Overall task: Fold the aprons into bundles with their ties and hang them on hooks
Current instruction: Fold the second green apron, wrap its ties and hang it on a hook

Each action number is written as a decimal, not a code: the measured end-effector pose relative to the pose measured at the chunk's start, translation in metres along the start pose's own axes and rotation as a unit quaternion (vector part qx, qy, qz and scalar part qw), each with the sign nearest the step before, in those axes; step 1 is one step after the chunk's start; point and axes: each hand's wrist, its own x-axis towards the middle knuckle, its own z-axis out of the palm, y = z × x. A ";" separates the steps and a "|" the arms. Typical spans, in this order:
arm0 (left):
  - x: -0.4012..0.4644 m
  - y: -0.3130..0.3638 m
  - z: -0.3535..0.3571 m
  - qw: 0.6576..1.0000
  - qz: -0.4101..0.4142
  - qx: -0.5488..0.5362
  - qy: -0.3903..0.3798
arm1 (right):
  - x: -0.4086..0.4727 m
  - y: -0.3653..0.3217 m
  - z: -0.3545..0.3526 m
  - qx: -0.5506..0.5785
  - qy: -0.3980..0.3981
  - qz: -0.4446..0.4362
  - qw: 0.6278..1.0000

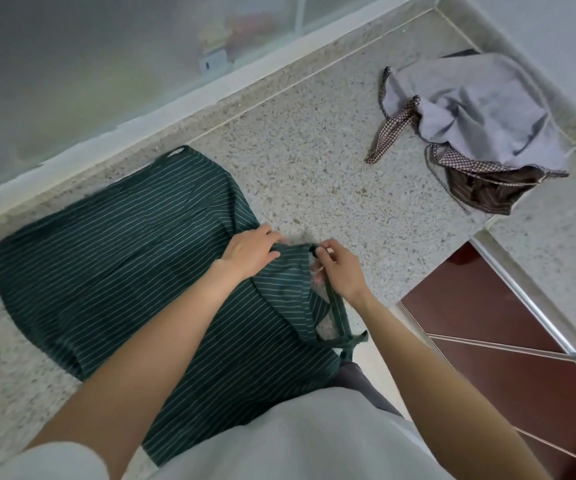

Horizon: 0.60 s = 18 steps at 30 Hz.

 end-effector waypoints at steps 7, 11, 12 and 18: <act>0.044 0.026 -0.035 0.971 -0.051 -0.186 0.139 | 0.080 -0.021 -0.072 -0.099 0.088 -0.089 0.987; 0.081 0.043 -0.046 0.943 -0.098 -0.250 0.196 | 0.138 -0.029 -0.101 -0.184 0.133 -0.221 0.949; 0.088 0.047 -0.046 0.935 -0.109 -0.271 0.203 | 0.152 -0.030 -0.106 -0.218 0.143 -0.249 0.933; 0.106 0.068 -0.024 0.941 -0.158 -0.197 0.227 | 0.202 -0.026 -0.129 -0.352 0.124 -0.287 0.882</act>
